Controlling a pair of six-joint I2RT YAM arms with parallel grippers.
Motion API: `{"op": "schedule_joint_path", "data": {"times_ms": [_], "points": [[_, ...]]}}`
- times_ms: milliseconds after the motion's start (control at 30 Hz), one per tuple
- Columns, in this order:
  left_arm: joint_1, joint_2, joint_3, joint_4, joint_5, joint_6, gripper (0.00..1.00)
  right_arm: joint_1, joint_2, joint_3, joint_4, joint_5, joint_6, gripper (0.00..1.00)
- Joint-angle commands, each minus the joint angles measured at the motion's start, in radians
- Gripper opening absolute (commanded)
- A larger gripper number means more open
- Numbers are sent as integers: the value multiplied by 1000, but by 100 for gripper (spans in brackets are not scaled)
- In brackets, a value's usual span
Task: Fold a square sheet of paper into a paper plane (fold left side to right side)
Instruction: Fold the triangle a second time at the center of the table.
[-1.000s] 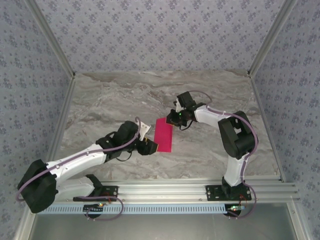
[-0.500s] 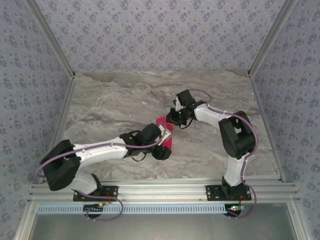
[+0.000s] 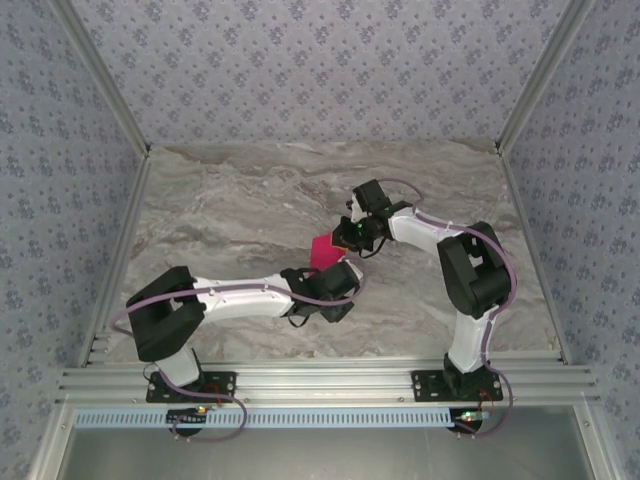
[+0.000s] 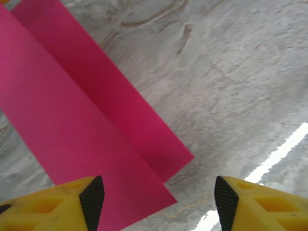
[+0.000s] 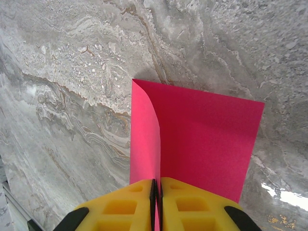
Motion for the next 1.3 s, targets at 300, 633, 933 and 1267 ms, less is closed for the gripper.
{"op": "schedule_joint_path", "data": {"times_ms": [300, 633, 933, 1267], "points": [[-41, 24, 52, -47, -89, 34, 35, 1, 5, 25, -21, -5, -6, 14], [-43, 21, 49, -45, -102, 32, 1, 1, 5, 28, -27, -3, -5, 14], [-31, -9, 44, -34, -70, 31, 0, 1, -1, 31, -19, -17, -43, 19], [91, -87, -20, 55, 226, 20, 0, -21, -134, -9, 66, 4, -79, 53]]}}
